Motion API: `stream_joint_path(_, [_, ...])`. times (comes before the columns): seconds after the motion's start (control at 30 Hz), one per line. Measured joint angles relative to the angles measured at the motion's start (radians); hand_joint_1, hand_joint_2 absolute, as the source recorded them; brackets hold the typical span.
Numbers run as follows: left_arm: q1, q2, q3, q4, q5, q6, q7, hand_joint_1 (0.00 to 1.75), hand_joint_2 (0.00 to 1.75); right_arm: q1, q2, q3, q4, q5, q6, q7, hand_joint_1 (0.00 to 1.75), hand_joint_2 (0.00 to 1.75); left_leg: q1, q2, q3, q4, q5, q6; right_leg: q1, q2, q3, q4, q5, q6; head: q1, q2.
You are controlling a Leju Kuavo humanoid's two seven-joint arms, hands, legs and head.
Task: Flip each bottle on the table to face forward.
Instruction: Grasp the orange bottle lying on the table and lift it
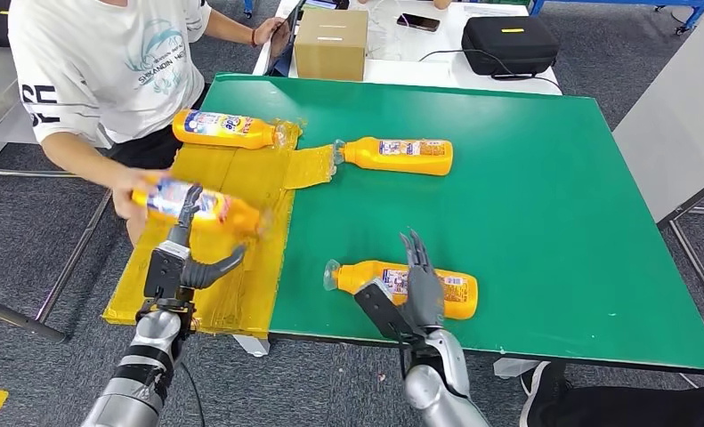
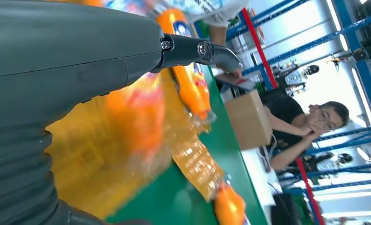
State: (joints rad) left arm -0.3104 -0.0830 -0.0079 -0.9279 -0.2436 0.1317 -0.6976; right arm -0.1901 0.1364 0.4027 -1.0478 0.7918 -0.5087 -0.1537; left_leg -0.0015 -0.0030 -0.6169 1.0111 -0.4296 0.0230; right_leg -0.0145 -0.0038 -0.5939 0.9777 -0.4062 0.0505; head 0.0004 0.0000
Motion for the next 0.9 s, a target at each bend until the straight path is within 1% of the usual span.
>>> stream_joint_path(0.17, [0.007,-0.028,0.013,-0.028,0.018,-0.049,0.017,0.0,1.75,0.025,-0.033,-0.049,-0.007,0.102,0.039,0.048,0.0,1.75,0.0,0.0,0.0,0.0,0.0,0.0,0.0,0.0,0.0,0.0,0.0,0.0,0.0,0.0])
stream_joint_path(0.37, [0.01,-0.042,0.025,-0.042,0.036,-0.092,0.025,0.0,1.75,0.028,-0.075,-0.076,-0.007,0.225,0.093,0.115,0.0,1.75,0.0,0.0,0.001,0.0,0.0,0.0,0.0,0.0,0.001,0.0,0.0,0.0,0.0,0.0])
stream_joint_path(0.57, [0.01,-0.047,0.035,-0.044,0.043,-0.111,0.026,0.0,1.75,0.023,-0.11,-0.078,-0.011,0.281,0.127,0.15,0.0,1.75,0.0,0.0,0.001,0.0,0.0,0.0,0.0,0.0,0.001,0.0,0.0,0.0,0.0,0.0])
stream_joint_path(0.6, [0.01,-0.047,0.037,-0.044,0.042,-0.118,0.026,0.0,1.75,0.019,-0.116,-0.077,-0.011,0.297,0.141,0.16,0.39,1.75,0.0,0.0,0.001,0.0,0.0,0.0,0.0,0.0,0.001,0.0,0.0,0.0,0.0,0.0])
stream_joint_path(0.7, [0.01,-0.049,0.04,-0.043,0.043,-0.148,0.025,0.0,1.75,-0.002,-0.139,-0.074,-0.012,0.305,0.224,0.173,1.7,1.75,0.0,0.0,0.001,0.0,0.0,0.0,0.0,0.0,0.002,0.0,0.0,0.0,0.0,0.0])
stream_joint_path(0.73, [0.01,-0.049,0.041,-0.043,0.045,-0.16,0.023,0.0,1.75,-0.015,-0.148,-0.074,-0.011,0.287,0.269,0.165,1.75,1.75,0.0,0.0,0.002,0.0,0.0,0.0,0.0,0.0,0.002,0.0,0.001,0.0,0.0,0.0])
stream_joint_path(0.9, [-0.007,-0.049,0.047,-0.022,0.062,-0.231,0.003,0.0,1.75,-0.118,-0.198,-0.062,0.028,0.131,0.5,0.09,1.75,1.75,0.0,0.004,0.007,0.0,0.0,0.0,0.0,0.002,0.004,-0.001,0.003,-0.002,0.0,0.0])
